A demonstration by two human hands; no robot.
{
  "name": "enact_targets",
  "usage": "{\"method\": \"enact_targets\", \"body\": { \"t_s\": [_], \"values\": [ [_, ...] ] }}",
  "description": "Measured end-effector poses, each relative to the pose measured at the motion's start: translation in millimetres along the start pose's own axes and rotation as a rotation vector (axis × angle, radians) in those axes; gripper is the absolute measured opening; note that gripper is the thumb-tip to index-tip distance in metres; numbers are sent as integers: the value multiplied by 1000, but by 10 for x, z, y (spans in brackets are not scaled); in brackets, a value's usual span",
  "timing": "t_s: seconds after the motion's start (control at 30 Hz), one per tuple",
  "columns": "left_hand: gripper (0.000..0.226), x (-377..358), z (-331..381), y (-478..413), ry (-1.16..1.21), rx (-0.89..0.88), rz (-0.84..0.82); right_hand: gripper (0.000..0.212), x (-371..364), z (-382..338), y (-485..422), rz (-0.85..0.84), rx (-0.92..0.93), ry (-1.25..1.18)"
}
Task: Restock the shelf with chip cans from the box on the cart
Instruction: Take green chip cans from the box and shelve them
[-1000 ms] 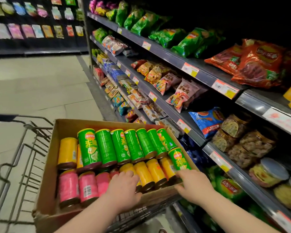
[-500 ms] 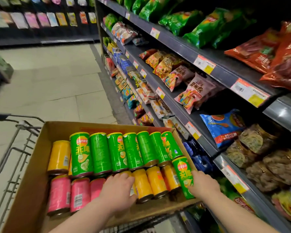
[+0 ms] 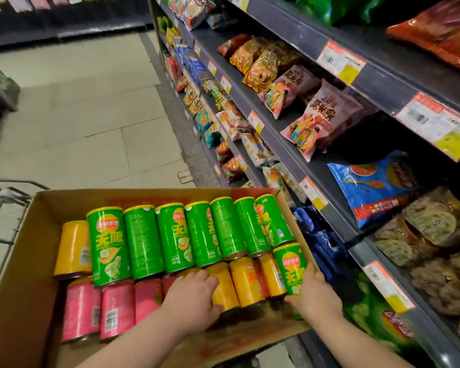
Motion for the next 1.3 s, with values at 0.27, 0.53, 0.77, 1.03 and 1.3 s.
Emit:
{"method": "enact_targets", "body": {
  "t_s": [0.27,0.53,0.77,1.03,1.3],
  "values": [
    [49,-35,28,-115,-1,16,-70,78,-6,4,-38,-7,-67,-96],
    [52,-28,48,-162,58,15,-86,82,91,49,34,-57,-78,-244],
    [61,-70,17,-97,424,66,-57,77,114,-325,260,-66,48,-417],
    [65,-20,-195,104,1034,304,79,69,147,-941,555,-86,167,-507],
    [97,-17,-413,388,1606,422,261,70,232,-1556,899,-107,471,-497]
  ]
}}
Point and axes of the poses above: each hand's wrist, its own y-axis away from the middle knuckle, its own x-axis out of the back of the hand, z = x × y, the point moved 2 cm from there along -y, towards the middle knuckle, and after that the axes turned 11 degrees about y, right-handed, at the moved point
